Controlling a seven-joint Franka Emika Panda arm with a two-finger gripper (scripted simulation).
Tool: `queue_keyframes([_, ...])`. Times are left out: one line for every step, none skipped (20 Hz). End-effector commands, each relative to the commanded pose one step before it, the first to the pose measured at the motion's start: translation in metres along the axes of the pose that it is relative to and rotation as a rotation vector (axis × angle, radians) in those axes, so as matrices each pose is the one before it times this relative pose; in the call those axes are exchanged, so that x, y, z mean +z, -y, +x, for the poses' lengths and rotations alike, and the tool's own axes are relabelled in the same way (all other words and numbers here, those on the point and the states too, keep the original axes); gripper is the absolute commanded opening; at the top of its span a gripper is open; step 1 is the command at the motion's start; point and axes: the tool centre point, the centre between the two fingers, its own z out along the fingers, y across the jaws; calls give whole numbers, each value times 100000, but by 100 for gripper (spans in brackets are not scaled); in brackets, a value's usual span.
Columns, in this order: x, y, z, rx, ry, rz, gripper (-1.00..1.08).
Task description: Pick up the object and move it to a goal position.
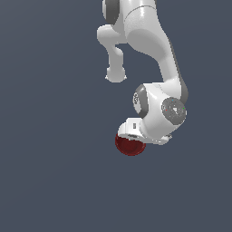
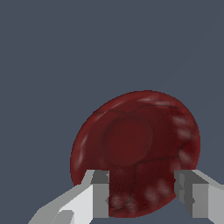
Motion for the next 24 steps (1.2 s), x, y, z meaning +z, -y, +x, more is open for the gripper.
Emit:
queue_keyframes([427, 1203, 154, 2438, 1944, -3351, 28])
queue_keyframes([156, 481, 26, 963, 693, -1360, 28])
queue_keyframes([150, 476, 9, 968, 648, -1375, 28])
queue_keyframes([138, 454, -7, 934, 581, -1334, 28])
queue_keyframes([126, 429, -21, 895, 517, -1282, 28])
queue_keyframes([115, 404, -33, 855, 458, -1227, 28])
queue_keyframes([104, 379, -43, 811, 403, -1166, 28])
queue_keyframes([95, 353, -50, 769, 354, -1105, 28])
queue_keyframes([85, 328, -56, 722, 309, -1037, 28])
queue_keyframes([77, 303, -59, 676, 268, -970, 28])
queue_keyframes([69, 278, -61, 627, 231, -899, 28])
queue_keyframes([61, 253, -62, 576, 198, -824, 28])
queue_keyframes([54, 228, -60, 525, 169, -751, 28])
queue_keyframes([47, 203, -57, 474, 142, -675, 28])
queue_keyframes([41, 179, -54, 420, 119, -598, 28])
queue_keyframes([35, 154, -49, 366, 98, -521, 28])
queue_keyframes([28, 130, -43, 310, 79, -440, 28])
queue_keyframes([23, 106, -36, 256, 62, -362, 28])
queue_keyframes([19, 82, -28, 201, 47, -285, 28])
queue_keyframes([10, 59, -23, 137, 31, -194, 28])
queue_keyframes([9, 35, -12, 88, 20, -125, 28])
queue_keyframes([-11, 15, -13, 0, 0, 0, 28])
queue_keyframes([17, -18, -1, -252, -15, 191, 28])
queue_keyframes([25, 1, -1, 0, 0, 0, 28])
